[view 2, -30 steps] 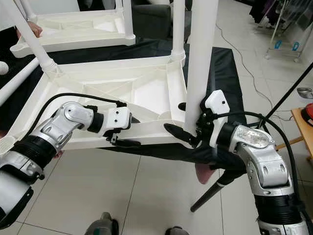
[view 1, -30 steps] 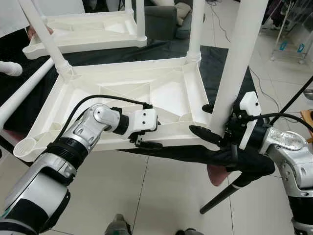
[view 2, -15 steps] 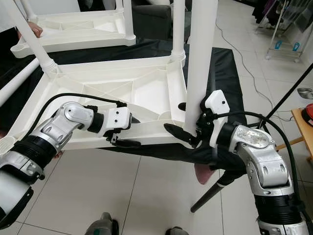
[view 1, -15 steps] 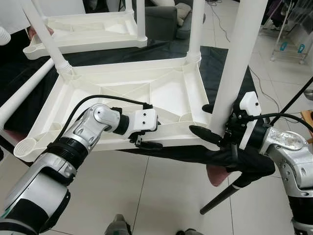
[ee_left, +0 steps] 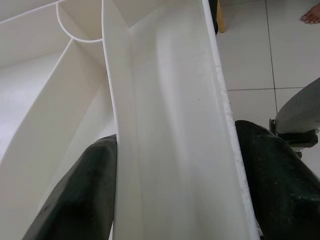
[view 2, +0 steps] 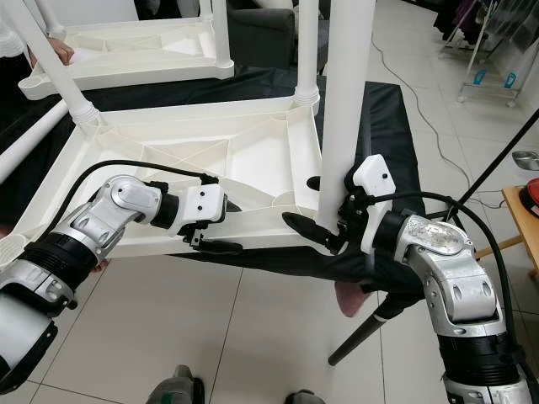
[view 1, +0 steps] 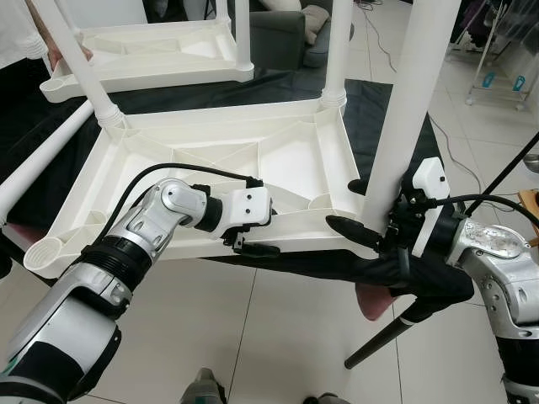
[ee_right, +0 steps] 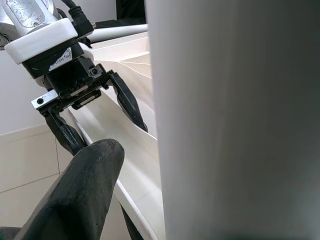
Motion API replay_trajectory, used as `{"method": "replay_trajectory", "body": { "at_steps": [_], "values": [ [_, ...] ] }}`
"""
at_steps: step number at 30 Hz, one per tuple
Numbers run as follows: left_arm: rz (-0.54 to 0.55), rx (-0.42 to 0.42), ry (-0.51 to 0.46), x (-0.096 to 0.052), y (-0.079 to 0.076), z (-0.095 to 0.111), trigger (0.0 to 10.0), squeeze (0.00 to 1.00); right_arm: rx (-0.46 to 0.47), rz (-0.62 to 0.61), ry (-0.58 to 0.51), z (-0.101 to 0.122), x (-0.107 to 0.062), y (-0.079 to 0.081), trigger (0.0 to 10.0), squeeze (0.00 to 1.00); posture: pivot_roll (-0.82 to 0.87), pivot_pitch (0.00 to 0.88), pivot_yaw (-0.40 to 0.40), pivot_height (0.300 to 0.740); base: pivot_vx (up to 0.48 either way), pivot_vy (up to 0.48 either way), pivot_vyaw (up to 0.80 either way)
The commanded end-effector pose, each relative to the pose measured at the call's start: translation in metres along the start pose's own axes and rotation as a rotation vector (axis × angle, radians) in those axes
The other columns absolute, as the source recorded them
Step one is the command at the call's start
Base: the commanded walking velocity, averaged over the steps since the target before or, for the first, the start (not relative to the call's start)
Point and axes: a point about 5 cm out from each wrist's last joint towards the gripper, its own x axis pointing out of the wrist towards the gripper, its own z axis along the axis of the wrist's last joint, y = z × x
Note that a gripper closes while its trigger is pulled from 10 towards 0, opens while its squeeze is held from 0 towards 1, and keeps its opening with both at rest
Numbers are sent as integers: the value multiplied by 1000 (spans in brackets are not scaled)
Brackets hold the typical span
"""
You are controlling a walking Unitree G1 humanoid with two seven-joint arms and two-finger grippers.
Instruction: Building children table
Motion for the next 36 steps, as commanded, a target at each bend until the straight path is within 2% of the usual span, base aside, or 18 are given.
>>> {"method": "replay_trajectory", "body": {
  "at_steps": [1, 2, 3, 4, 5, 6, 7, 8, 10, 11, 12, 16, 17, 25, 30, 31, 36],
  "values": [
    [-302, 276, -150, 20, -7, 52, 0, 0, -30, 136, -52, 10, 23, 24, 10000, 0, 143, 169, -34, 740, 0, 0, 0],
    [-302, 276, -150, 20, -7, 52, 0, 0, -30, 136, -52, 10, 23, 24, 10000, 0, 143, 169, -34, 740, 0, 0, 0],
    [-313, 283, -148, 18, -10, 51, 0, 0, -17, 167, -52, 9, 22, 24, 10000, 0, 143, 0, 0, 740, 0, 0, 0],
    [-198, 268, -92, 26, 2, 46, 10000, 0, 48, -101, 31, -22, 36, 11, 10000, 0, 136, 0, 0, 740, 0, 0, 0],
    [-198, 268, -92, 26, 2, 46, 10000, 0, 48, -101, 31, -22, 36, 11, 10000, 0, 136, 0, 0, 740, 0, 0, 0],
    [-114, 261, -49, 32, 11, 42, 10000, 0, 76, -288, 111, -46, 44, 6, 10000, 78, 136, 0, 0, 740, 0, 0, 0],
    [-58, 260, -21, 36, 17, 40, 10000, 0, 82, -406, 171, -62, 50, 6, 10000, 78, 136, 0, 0, 740, 0, 0, 0],
    [-31, 260, -7, 38, 20, 39, 10000, 0, 81, -463, 202, -69, 52, 7, 10000, 78, 136, 0, 0, 740, 0, 0, 0],
    [-31, 260, -7, 38, 20, 39, 10000, 0, 81, -463, 202, -69, 52, 7, 10000, 78, 136, 0, 0, 740, 0, 0, 0],
    [-34, 254, -6, 38, 20, 39, 10000, 0, 79, -466, 203, -69, 52, 6, 10000, 463, 136, 0, 0, 740, 0, 0, 0],
    [-29, 246, -5, 38, 20, 38, 10000, 1000, 80, -472, 207, -70, 51, 5, 10000, 1000, 135, 0, 0, 740, 0, 0, 0],
    [-7, 251, -6, 39, 22, 39, 10000, 1000, 77, -473, 209, -70, 51, 4, 10000, 1000, 135, 0, 0, 740, 0, 0, 0],
    [10, 254, -9, 39, 23, 40, 10000, 0, 74, -476, 209, -70, 51, 4, 10000, 0, 134, 0, 0, 740, 0, 0, 0],
    [58, 255, -44, 37, 29, 44, 10000, 0, 59, -478, 188, -67, 50, 5, 10000, 0, 134, 0, 0, 740, 0, 0, 0],
    [64, 230, -76, 32, 32, 46, 10000, 0, 29, -573, 109, -55, 44, -7, 10000, 0, 137, 0, 0, 740, 0, 0, 0],
    [67, 230, -69, 31, 32, 43, 10000, 0, 31, -610, 104, -54, 41, -13, 10000, 1000, 137, 199, -11, 740, 0, 0, 0],
    [67, 230, -69, 31, 32, 43, 10000, 0, 31, -610, 104, -54, 41, -13, 10000, 1000, 137, 199, -11, 740, 0, 0, 0]
  ]
}}
